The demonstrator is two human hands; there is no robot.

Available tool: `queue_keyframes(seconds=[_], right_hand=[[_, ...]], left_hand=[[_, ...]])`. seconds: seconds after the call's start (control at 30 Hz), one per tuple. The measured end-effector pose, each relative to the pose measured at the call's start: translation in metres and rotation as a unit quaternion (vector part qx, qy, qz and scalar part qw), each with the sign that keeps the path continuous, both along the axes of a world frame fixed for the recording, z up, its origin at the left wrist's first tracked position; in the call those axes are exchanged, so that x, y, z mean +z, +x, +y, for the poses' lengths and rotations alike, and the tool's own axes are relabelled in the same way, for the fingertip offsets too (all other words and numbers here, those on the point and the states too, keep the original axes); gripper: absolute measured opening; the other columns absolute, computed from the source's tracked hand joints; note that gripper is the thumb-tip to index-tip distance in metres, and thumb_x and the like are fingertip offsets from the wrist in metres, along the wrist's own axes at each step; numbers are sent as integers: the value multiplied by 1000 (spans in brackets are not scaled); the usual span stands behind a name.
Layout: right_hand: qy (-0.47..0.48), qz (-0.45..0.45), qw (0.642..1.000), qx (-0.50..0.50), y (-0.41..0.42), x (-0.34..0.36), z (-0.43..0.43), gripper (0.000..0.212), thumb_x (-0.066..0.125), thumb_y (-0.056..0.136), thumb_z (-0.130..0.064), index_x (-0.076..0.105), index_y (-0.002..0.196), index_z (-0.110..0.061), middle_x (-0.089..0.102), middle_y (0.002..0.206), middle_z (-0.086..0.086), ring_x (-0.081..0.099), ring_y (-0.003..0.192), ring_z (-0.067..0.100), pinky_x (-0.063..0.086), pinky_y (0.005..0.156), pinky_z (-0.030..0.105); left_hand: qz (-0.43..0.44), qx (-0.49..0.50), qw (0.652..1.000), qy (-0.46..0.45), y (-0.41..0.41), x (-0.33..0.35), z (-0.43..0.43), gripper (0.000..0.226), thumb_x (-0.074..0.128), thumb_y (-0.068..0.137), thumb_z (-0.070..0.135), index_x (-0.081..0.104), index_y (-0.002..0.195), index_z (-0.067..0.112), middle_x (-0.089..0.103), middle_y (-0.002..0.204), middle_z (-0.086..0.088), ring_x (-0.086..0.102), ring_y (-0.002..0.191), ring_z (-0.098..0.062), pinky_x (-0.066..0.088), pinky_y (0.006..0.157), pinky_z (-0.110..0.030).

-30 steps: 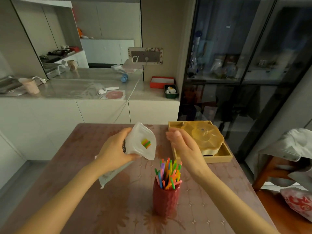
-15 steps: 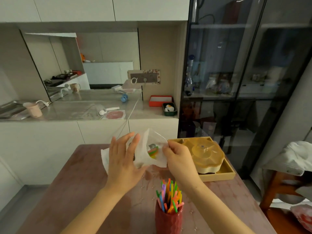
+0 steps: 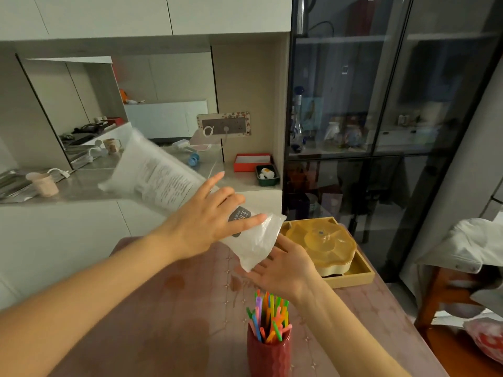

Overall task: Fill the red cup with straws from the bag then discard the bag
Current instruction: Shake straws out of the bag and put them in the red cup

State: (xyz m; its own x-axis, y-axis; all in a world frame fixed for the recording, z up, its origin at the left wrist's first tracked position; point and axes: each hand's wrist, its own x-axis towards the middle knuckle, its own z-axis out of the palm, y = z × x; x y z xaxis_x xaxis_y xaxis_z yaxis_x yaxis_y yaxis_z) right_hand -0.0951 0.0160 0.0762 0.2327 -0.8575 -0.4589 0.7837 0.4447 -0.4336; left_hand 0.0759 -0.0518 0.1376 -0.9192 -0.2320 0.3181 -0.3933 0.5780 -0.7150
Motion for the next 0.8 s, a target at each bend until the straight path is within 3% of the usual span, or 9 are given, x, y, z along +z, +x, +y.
queue_keyframes(seconds=[0.13,0.27,0.37,0.47,0.53,0.6,0.7,0.8], right_hand=[[21,-98,995,-5,3,-5,-4,52,45,93,-46,56,123,-5,62,119,26,57,108,44,45,95,52],[36,-129,991,-5,5,-7,-6,45,56,88,-39,59,121,-8,62,121,24,60,106,46,48,91,55],[46,-134,990,-3,6,-8,-6,44,59,87,-36,58,118,-6,63,118,26,62,102,46,50,88,54],[35,-108,993,-34,2,-11,-6,38,52,93,-36,59,112,-3,69,103,27,62,100,46,50,90,54],[7,-94,994,-62,-3,-11,-5,36,48,95,-31,62,109,-1,71,95,26,63,98,43,53,83,53],[-33,-70,993,-84,-10,-11,-4,35,46,96,-26,63,114,-2,68,107,26,63,102,41,56,79,50],[-84,-25,991,-97,-18,-12,-5,30,48,94,-22,64,110,-2,65,114,24,63,104,39,51,89,48],[-149,-28,983,-100,-23,-14,-2,43,50,89,-42,62,114,-9,64,120,19,57,116,35,43,100,50]], left_hand=[[-140,-46,987,-66,-8,28,-5,88,69,64,3,31,138,29,59,109,-13,56,100,-31,29,102,-59],[-165,-64,980,-91,-14,36,-4,67,39,75,0,35,136,28,61,106,-12,58,96,-32,34,100,-59],[-155,-58,984,-70,-12,36,-6,81,69,65,7,35,135,28,61,107,-14,58,96,-33,40,95,-55],[-115,-30,992,-28,-5,30,-7,89,74,59,3,34,136,25,61,103,-17,58,86,-34,51,76,-49],[-67,-8,997,25,4,18,-8,91,67,61,-7,29,138,23,61,99,-20,58,78,-35,51,67,-49],[-7,21,997,79,13,2,-9,96,63,58,-14,26,138,23,62,92,-18,59,72,-33,52,63,-47],[90,56,983,151,23,-25,-8,104,65,44,-20,34,135,22,62,77,-4,54,56,-23,49,50,-33],[178,87,953,231,28,-51,-5,108,67,44,-19,33,135,25,64,76,0,58,57,-23,48,48,-29]])
